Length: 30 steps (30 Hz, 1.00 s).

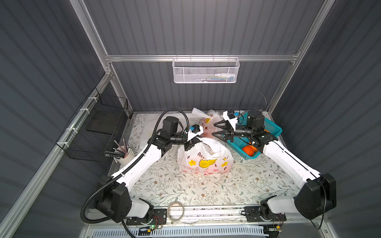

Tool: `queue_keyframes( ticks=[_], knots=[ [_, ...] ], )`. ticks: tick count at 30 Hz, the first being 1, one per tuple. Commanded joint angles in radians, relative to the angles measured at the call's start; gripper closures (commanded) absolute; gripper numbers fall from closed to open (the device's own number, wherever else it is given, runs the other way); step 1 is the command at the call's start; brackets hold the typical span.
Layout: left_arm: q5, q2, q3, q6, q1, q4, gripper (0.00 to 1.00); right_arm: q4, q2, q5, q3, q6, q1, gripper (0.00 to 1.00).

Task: Place the oranges into plastic bags & tie knots
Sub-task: Tie the plastic bag at the center of the board.

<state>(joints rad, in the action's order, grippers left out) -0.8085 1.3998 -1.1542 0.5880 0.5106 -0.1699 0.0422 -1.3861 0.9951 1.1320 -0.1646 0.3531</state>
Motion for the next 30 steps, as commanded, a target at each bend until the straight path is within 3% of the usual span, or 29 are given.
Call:
queue_keyframes(
  ticks=[1,23,26,30],
  knots=[
    [-0.004,-0.021,0.015,0.006,0.004,0.020,1.00,-0.016,0.002,0.024,-0.020,-0.028,0.022,0.31],
    [0.028,-0.040,-0.003,0.043,0.023,0.001,1.00,-0.217,-0.064,-0.034,-0.006,-0.162,0.115,0.41],
    [0.045,-0.041,-0.006,0.045,0.026,-0.002,1.00,-0.204,-0.066,-0.006,-0.010,-0.142,0.119,0.48],
    [0.076,-0.045,-0.007,0.041,0.034,-0.011,1.00,-0.195,-0.063,0.021,-0.015,-0.122,0.120,0.73]
  ],
)
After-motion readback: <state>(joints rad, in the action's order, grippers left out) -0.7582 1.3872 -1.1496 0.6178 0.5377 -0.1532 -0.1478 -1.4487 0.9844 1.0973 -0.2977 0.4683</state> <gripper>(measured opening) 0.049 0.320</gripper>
